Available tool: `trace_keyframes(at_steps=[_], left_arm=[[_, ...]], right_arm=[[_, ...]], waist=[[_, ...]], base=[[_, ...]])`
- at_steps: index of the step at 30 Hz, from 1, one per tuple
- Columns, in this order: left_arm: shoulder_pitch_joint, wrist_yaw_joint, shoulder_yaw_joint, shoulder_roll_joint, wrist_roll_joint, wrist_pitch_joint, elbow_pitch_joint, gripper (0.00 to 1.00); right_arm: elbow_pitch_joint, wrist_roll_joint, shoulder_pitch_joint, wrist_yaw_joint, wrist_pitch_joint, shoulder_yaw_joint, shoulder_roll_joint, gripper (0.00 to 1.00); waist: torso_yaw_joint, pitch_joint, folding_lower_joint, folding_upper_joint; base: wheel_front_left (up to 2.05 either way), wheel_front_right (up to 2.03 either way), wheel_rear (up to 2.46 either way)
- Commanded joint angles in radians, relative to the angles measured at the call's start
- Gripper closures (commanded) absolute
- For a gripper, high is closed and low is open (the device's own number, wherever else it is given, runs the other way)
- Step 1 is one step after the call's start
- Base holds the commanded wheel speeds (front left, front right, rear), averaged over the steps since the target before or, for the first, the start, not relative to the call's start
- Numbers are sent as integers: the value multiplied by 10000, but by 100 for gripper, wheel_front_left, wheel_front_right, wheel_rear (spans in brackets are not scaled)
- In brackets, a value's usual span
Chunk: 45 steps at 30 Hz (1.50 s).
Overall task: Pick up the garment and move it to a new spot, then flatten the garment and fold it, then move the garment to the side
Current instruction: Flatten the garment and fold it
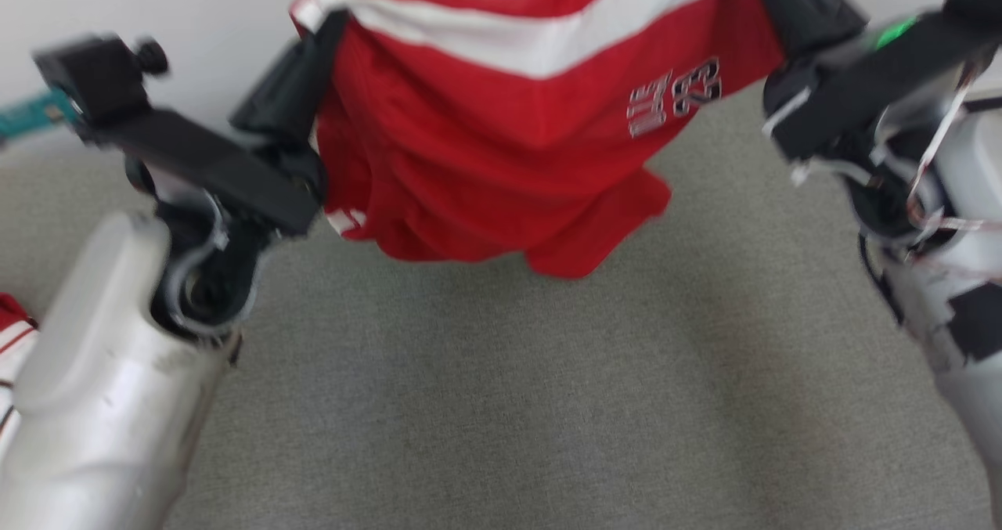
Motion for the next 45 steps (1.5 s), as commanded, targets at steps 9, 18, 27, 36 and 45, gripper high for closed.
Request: trace_keyframes(at_steps=[9, 18, 27, 36, 45], left_arm=[[-2860, 741, 825, -211, 63, -254, 760, 100], [-5977, 1069, 2011, -346, 464, -2269, 1760, 100], [-6063, 144, 1802, -787, 926, -2909, 2185, 100], [-2712, 6, 289, -422, -317, -2675, 973, 100], [1526, 15, -1077, 438, -1534, -1868, -115, 100]], right_arm=[[1943, -1180, -3010, 12, -49, -316, 481, 100], [3933, -3027, -6349, -6, -2921, -1933, 1615, 100], [4203, -4576, -6491, -4, -3677, -1233, 1661, 100], [2884, -3524, -3785, -4, -3272, 1370, 94, 100], [336, -1193, 550, -1, 1140, 1075, -1372, 100]], waist=[[-369, 2990, 0, 0], [-476, 5581, 0, 0], [37, 6252, 0, 0], [483, 4645, 0, 0], [384, 2329, 0, 0]], base=[[0, 0, 0], [0, 0, 0], [0, 0, 0], [0, 0, 0], [0, 0, 0]])
